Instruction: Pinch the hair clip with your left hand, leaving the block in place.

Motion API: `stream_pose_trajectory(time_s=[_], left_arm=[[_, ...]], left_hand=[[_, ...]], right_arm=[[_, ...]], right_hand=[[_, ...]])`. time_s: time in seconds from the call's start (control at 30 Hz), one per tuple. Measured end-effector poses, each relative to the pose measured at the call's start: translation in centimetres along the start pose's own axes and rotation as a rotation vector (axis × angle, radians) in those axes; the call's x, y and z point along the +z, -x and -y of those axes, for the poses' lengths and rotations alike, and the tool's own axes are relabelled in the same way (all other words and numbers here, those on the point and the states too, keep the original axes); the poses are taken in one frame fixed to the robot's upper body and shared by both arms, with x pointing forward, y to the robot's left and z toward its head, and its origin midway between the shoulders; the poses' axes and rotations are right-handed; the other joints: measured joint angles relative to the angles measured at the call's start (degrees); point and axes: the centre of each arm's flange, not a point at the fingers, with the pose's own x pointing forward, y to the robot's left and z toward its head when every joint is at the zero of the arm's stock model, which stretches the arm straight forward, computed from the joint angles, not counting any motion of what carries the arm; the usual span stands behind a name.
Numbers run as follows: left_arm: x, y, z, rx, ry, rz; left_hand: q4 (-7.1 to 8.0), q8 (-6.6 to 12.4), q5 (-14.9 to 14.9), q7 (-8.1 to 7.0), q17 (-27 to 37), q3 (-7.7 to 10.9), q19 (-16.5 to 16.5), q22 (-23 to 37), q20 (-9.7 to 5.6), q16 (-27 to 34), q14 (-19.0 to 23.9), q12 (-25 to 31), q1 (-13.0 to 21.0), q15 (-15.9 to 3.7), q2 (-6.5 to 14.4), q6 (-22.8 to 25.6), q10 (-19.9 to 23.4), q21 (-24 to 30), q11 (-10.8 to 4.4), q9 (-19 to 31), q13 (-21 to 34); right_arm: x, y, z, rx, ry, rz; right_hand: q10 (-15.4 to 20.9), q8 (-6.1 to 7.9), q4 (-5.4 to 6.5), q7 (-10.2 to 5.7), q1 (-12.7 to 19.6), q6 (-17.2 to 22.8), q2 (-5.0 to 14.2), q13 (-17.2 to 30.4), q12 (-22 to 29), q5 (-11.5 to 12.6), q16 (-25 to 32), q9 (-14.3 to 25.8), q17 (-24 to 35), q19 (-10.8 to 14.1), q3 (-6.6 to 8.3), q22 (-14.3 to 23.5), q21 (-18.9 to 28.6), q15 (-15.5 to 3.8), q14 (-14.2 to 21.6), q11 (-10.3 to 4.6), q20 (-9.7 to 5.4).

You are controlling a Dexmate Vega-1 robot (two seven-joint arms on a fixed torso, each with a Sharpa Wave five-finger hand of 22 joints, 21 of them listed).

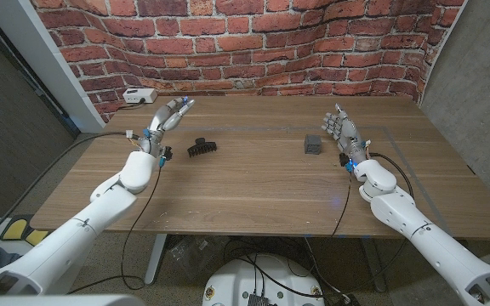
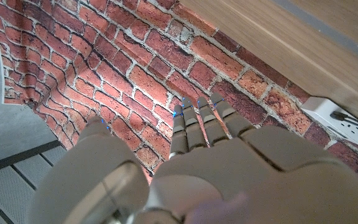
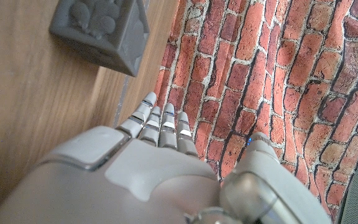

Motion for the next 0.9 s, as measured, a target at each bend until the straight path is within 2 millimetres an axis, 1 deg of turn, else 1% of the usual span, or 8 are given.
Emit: stream_pose_trajectory(time_s=[0.1, 0.3, 0.47, 0.5, 0.57, 0.73, 0.77, 0.9], left_arm=[[0.2, 0.2, -0.5, 0.010, -0.060, -0.010], [0.8, 0.4, -1.2, 0.016, -0.157, -0.021], [1.4, 0.3, -1.7, 0.013, -0.238, -0.027], [1.2, 0.4, -1.8, 0.014, -0.252, -0.038], [1.7, 0.3, -1.8, 0.000, -0.288, -0.036], [0.4, 0.3, -2.1, -0.010, -0.366, -0.098], [2.4, 0.0, -1.6, -0.031, -0.380, -0.050], [2.9, -0.2, -1.5, -0.054, -0.442, -0.060]], left_hand=[[-0.23, 0.00, 0.00, 0.10, 0.00, 0.23, -0.19, 0.00, -0.20, -0.21, 0.00, 0.00, 0.36, 0.00, 0.37, 0.52, 0.30, -0.35, -0.31, 0.00, 0.00], [-0.41, 0.36, 0.00, -0.35, 0.00, 0.41, -0.50, 0.00, -0.51, -0.21, 0.00, 0.00, 0.68, 0.00, 0.67, 1.58, 0.82, -0.44, -0.83, 0.00, 0.00], [-0.47, 0.36, 0.00, -0.66, 0.00, 0.48, -0.70, 0.00, -0.71, -0.42, -0.01, 0.00, 1.18, 0.00, 0.59, 2.01, 1.33, -0.88, -1.32, 0.00, 0.00], [-0.47, 0.36, 0.00, -0.59, 0.00, 0.48, -0.70, 0.00, -0.71, -0.42, 0.00, 0.00, 1.19, 0.00, 0.60, 2.25, 1.33, -0.88, -1.33, 0.00, 0.00], [-0.89, 0.36, 0.00, -0.49, 0.00, 0.38, -0.90, 0.00, -0.91, -0.42, -0.01, 0.00, 1.36, 0.00, 0.77, 2.34, 1.34, -0.88, -1.33, 0.00, 0.00], [-1.03, 0.36, 0.00, -1.07, 0.00, 0.56, -1.25, 0.00, -0.87, -0.42, -0.01, 0.00, 2.32, 0.00, 0.67, 2.91, 1.95, -1.32, -1.92, 0.00, 0.00], [-1.23, 0.36, 0.00, -1.34, 0.00, 0.76, -1.46, 0.01, -0.84, -0.62, -0.01, 0.00, 2.33, 0.00, 0.67, 3.19, 2.24, -1.33, -2.20, 0.00, 0.00], [-1.89, 0.36, 0.00, -2.04, 0.01, 0.94, -1.66, 0.00, -0.79, -0.66, -0.01, 0.00, 3.47, 0.01, 0.74, 3.89, 2.79, -1.66, -2.75, 0.00, 0.00]], right_arm=[[0.1, 0.1, -0.1, 0.001, 0.001, 0.001], [0.0, 0.4, -0.4, 0.000, 0.001, 0.000], [0.1, 0.6, -0.5, 0.000, 0.002, 0.002], [0.2, 0.7, -0.6, 0.001, 0.001, 0.003], [0.3, 0.8, -0.6, -0.003, 0.003, 0.006], [0.5, 1.1, -0.5, -0.010, 0.005, 0.009], [0.5, 1.1, -0.5, -0.010, 0.005, 0.009], [0.6, 1.4, -0.5, -0.013, 0.007, 0.011]], right_hand=[[0.00, 0.00, 0.00, 0.00, 0.00, 0.00, 0.00, 0.00, 0.00, 0.00, 0.00, 0.00, 0.00, 0.00, 0.00, 0.00, 0.00, 0.00, 0.00, 0.00, 0.00], [0.00, 0.00, -0.25, 0.00, 0.00, 0.00, 0.00, 0.00, 0.00, 0.00, 0.00, 0.00, 0.00, 0.00, -0.25, 0.00, 0.00, 0.00, 0.00, 0.00, 0.00], [0.00, 0.00, -0.25, 0.00, 0.00, 0.00, 0.00, 0.00, 0.00, 0.00, 0.00, 0.00, 0.00, 0.00, -0.25, -0.01, 0.00, 0.00, 0.00, 0.00, 0.00], [0.00, 0.00, -0.25, 0.00, 0.00, 0.00, 0.00, 0.00, 0.00, 0.00, 0.00, 0.00, 0.00, 0.00, -0.25, -0.01, -0.17, 0.00, 0.00, 0.00, 0.00], [0.00, 0.00, -0.25, 0.00, 0.00, 0.00, 0.00, 0.00, 0.00, 0.00, 0.00, 0.00, 0.00, 0.00, -0.25, -0.01, -0.35, 0.00, 0.00, 0.00, 0.00], [0.00, 0.00, -0.26, -0.31, 0.22, 0.31, 0.22, -0.02, 0.00, 0.00, 0.00, 0.00, 0.00, 0.00, -0.23, -0.01, -0.34, 0.00, 0.00, 0.00, 0.00], [0.00, 0.00, -0.42, -0.31, 0.22, 0.31, 0.23, -0.02, 0.00, 0.00, 0.00, 0.00, 0.00, 0.00, -0.08, -0.01, -0.35, 0.00, 0.00, 0.00, 0.00], [0.00, 0.00, -0.49, -0.31, 0.22, 0.31, 0.23, -0.03, 0.00, 0.00, 0.00, 0.00, 0.00, 0.00, -0.01, -0.01, -0.34, 0.00, 0.00, 0.00, 0.01]])
